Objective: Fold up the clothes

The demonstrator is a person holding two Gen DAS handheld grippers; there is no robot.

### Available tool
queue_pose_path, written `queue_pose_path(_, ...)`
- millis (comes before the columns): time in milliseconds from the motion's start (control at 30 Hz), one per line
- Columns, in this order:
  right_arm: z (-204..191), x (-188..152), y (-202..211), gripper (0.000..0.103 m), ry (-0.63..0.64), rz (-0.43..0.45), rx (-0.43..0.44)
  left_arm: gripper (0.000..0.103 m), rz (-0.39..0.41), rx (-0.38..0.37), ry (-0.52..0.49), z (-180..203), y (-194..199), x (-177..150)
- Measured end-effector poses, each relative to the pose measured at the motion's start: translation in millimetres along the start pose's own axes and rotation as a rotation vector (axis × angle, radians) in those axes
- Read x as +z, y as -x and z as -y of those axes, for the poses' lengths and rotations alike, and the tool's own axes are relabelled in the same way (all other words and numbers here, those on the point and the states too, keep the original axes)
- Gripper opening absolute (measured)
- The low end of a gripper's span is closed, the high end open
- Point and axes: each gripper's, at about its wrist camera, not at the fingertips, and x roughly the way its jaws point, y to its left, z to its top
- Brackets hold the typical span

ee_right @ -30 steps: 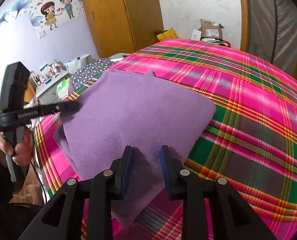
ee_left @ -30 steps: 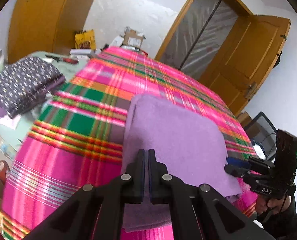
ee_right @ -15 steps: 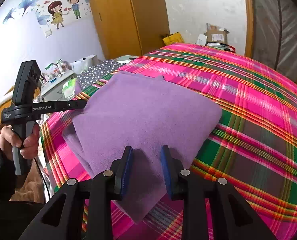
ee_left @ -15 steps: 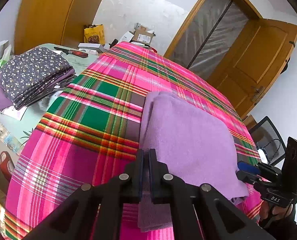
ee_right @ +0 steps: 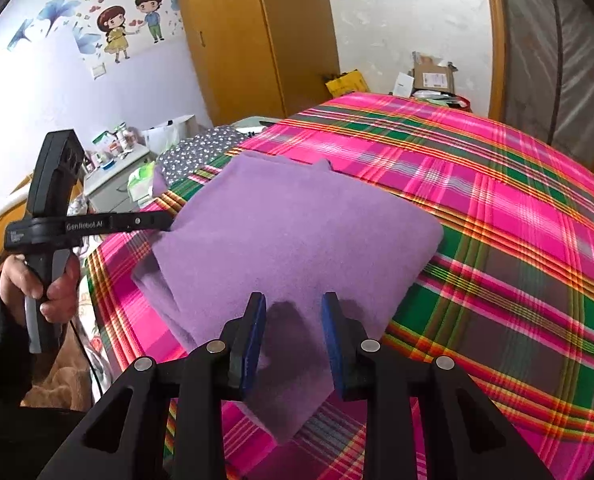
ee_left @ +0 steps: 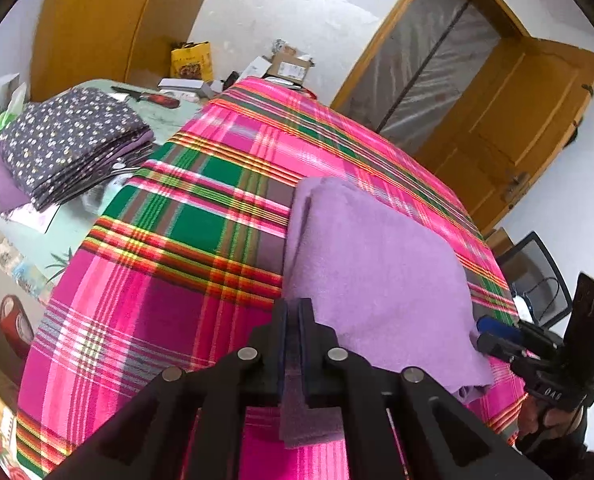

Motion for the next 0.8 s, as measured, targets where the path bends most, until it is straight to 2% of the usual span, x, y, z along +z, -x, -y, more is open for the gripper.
queue_pose_path(133, 1, -2, -3, 0.03, -0.004, -0.007, 0.003, 0.021, -0.004, 0.025, -0.012, 4, 0, 1)
queue_pose_path(267, 1, -2, -3, 0.03, -0.006, -0.012, 0.003, 0.026, -0.001, 0.031, -0.05, 16, 1, -4)
queue_pose_path(467, 1, -3, -4, 0.03, -0.01, -0.016, 0.004, 0.025, 0.002, 0.127, -0.124, 32, 0, -9)
queue_pose_path(567, 2, -3, -5, 0.03, -0.012, -0.018, 0.005, 0.02, 0.011, 0.174, -0.175, 41, 0, -11)
queue_pose_path(800, 2, -4, -5, 0.03, -0.018, -0.02, 0.005, 0.012, 0.015, 0.163, -0.183, 42, 2, -11)
